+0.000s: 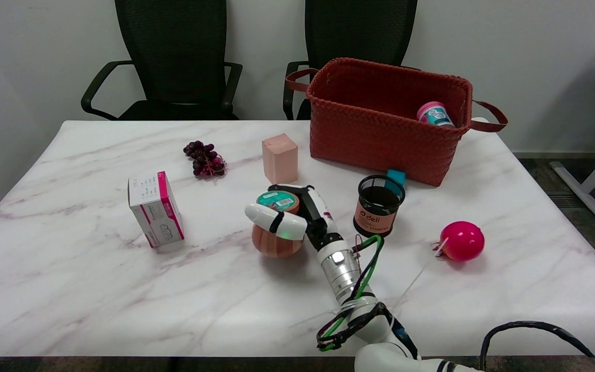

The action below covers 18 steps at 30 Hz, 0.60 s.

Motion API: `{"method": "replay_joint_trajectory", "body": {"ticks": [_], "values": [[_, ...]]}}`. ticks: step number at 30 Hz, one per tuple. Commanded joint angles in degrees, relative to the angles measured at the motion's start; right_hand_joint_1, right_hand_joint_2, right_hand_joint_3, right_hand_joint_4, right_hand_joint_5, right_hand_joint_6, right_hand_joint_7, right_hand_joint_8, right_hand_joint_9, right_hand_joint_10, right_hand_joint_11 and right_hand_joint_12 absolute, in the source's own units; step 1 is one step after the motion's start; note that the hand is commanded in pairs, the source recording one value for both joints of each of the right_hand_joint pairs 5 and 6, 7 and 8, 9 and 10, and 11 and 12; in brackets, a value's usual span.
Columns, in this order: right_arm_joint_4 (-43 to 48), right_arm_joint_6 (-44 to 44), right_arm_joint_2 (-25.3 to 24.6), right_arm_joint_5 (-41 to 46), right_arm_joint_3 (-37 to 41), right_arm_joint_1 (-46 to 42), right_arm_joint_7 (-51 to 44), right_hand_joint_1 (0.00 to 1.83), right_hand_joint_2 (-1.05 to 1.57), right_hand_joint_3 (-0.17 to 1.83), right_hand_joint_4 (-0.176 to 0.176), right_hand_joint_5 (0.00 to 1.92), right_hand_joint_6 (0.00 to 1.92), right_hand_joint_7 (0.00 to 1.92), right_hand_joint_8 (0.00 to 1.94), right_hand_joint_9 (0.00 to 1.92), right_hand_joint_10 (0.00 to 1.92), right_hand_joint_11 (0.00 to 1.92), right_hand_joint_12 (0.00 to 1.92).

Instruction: Pick up the wooden mortar.

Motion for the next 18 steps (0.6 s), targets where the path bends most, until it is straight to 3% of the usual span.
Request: {"method": "replay_joint_trajectory", "body": {"ticks": [1, 12, 18], "values": [[7.6, 2.3, 1.3, -6.0, 1.3, 0.6, -0.6, 1.14, 0.82, 0.43, 0.000, 1.10, 1.10, 1.50, 1.50, 1.47, 1.47, 1.42, 1.42], [15.7, -0.2, 2.5, -8.8, 5.5, 0.0, -10.8, 1.14, 0.77, 0.50, 0.000, 1.08, 1.08, 1.57, 1.57, 1.53, 1.53, 1.53, 1.53], [16.8, -1.5, 2.6, -8.8, 6.9, 0.4, -12.2, 1.12, 0.72, 0.45, 0.000, 1.31, 1.31, 1.68, 1.68, 1.62, 1.62, 1.75, 1.75]]}}
